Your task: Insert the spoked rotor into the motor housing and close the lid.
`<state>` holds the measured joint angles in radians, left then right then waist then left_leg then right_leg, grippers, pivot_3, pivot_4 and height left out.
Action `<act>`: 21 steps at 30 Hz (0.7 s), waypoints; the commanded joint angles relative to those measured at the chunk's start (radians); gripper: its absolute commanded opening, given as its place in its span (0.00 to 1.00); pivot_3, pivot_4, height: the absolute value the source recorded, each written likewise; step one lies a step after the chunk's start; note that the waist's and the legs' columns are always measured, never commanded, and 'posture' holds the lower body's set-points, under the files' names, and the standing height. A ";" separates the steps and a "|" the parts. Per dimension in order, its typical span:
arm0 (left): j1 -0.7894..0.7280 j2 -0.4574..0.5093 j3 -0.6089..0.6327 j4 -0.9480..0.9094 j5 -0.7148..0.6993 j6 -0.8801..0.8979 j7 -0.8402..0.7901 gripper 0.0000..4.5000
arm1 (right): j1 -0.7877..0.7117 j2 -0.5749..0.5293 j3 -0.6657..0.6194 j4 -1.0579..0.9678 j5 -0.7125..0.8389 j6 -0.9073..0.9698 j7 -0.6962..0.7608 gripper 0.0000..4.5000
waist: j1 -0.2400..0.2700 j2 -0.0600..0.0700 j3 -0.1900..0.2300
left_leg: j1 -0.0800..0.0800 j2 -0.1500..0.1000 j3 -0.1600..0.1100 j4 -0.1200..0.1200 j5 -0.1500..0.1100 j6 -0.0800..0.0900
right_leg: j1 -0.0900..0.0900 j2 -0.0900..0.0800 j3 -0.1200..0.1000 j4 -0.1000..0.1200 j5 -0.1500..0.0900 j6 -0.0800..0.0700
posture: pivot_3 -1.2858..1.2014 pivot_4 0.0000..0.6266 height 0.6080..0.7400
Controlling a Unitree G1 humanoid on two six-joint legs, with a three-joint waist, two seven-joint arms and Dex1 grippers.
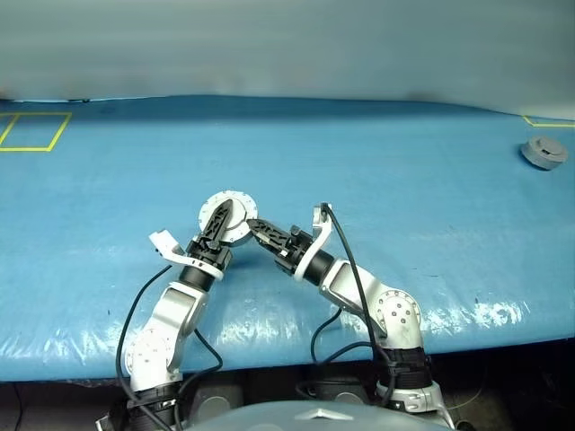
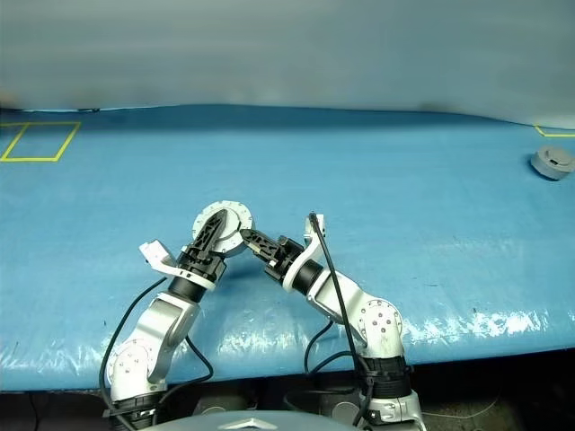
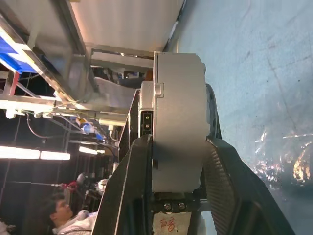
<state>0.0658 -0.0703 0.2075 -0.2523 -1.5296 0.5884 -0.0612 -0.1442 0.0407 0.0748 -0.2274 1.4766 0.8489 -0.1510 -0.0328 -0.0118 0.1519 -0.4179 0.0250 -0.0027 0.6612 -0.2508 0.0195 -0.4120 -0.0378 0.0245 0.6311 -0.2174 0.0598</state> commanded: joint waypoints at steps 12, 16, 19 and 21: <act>-0.415 0.313 0.095 0.397 0.310 -0.012 0.055 0.54 | 0.137 -0.388 0.201 -0.317 -0.743 -0.195 0.319 1.00 | 0.021 -0.003 0.001 | 0.002 0.000 0.000 0.003 0.003 -0.005 | 0.000 0.002 -0.002 0.009 -0.004 -0.006 | 0.52 0.24 1.00; -0.667 0.372 0.090 0.720 0.487 -0.074 -0.041 0.54 | 0.165 -0.370 0.220 -0.311 -0.841 -0.244 0.320 1.00 | 0.022 -0.005 0.002 | 0.002 -0.002 -0.001 0.003 0.005 -0.005 | 0.000 0.002 -0.002 0.010 -0.003 -0.005 | 0.52 0.24 1.00; -0.835 0.392 0.096 0.961 0.615 -0.158 -0.099 0.54 | 0.175 -0.337 0.229 -0.302 -0.917 -0.273 0.295 1.00 | 0.022 -0.008 0.003 | 0.001 -0.002 -0.001 0.003 0.005 -0.005 | -0.001 0.002 -0.002 0.010 0.000 -0.002 | 0.52 0.24 1.00; -0.938 0.395 0.116 1.129 0.687 -0.247 -0.111 0.54 | 0.180 -0.315 0.242 -0.286 -0.991 -0.325 0.285 1.00 | 0.018 -0.009 0.003 | 0.001 -0.002 -0.001 0.002 0.005 -0.005 | -0.001 0.002 -0.002 0.010 0.000 -0.002 | 0.52 0.24 1.00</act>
<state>-0.8057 0.3092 0.2979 0.8203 -0.8901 0.4293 -0.1327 0.0349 -0.2835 0.3143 -0.4943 0.5355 0.5783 0.1402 -0.0144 -0.0206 0.1554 -0.4173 0.0229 -0.0037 0.6632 -0.2461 0.0142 -0.4134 -0.0361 0.0224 0.6406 -0.2174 0.0581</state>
